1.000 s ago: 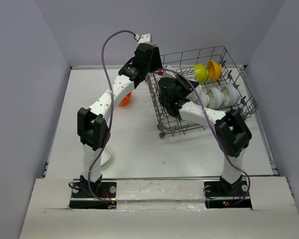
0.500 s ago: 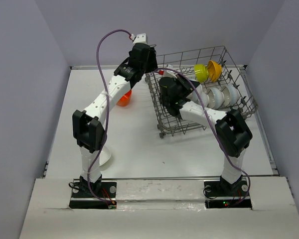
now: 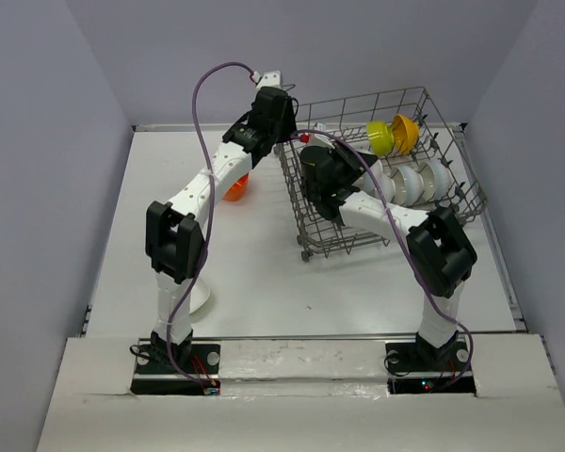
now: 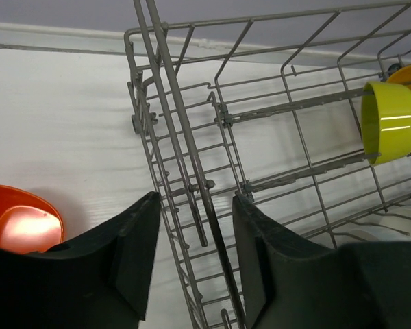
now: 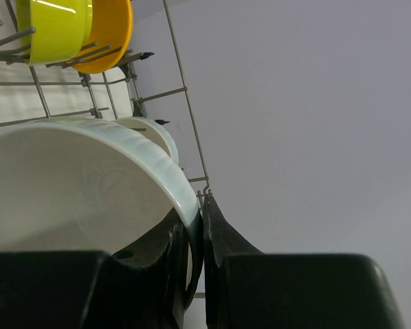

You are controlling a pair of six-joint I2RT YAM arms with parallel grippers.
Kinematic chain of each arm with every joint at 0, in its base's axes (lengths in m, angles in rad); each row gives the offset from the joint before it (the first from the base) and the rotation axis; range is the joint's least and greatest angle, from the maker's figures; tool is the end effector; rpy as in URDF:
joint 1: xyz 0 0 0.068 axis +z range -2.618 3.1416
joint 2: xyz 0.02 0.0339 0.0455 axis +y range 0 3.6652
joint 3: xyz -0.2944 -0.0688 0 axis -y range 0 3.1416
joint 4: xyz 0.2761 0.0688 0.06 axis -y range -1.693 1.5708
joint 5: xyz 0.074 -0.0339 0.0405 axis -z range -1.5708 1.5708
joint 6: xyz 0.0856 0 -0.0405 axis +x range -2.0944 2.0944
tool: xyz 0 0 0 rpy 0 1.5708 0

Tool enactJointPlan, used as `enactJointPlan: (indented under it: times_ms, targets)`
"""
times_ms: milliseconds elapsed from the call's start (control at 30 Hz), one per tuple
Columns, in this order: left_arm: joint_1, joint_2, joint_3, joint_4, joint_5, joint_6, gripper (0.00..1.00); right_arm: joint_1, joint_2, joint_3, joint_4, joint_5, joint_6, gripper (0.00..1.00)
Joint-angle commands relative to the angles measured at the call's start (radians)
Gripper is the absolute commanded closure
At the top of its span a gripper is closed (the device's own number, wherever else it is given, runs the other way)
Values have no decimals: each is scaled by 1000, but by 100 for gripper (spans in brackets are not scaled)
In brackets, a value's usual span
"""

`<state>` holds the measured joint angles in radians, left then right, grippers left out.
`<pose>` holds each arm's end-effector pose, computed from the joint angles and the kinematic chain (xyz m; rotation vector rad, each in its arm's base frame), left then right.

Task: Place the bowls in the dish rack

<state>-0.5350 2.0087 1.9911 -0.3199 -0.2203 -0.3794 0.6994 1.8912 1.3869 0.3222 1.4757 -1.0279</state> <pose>0.5004 -0.2748 0.3831 -0.0008 1.9209 -0.4092 0.4101 0.2336 0.2972 -0.3892 1.7768 -1.4982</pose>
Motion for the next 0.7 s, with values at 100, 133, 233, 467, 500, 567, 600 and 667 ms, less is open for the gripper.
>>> enactJointPlan:
  times_ms: [100,133,233,467,500,567,600,667]
  targets:
    - [-6,5,-23,2,24,0,59,-5,-57,70,57,46,15,99]
    - [-6,4,-34,2,25,0,61,-5,-52,73,58,46,14,99]
    - [-8,-11,-55,13,24,-1,76,-5,-44,87,55,43,14,99]
    - [-13,-73,-126,19,12,-3,100,-5,-32,119,54,41,8,99]
    - [-16,-86,-133,21,13,-1,100,-5,-27,121,51,41,6,99]
    - [-16,-100,-150,22,13,-1,100,-5,-23,123,51,41,8,99]
    - [-17,-113,-155,22,13,-1,100,-5,-20,120,51,41,9,99]
    - [-17,-123,-166,22,18,-1,100,-5,-17,113,51,41,9,99]
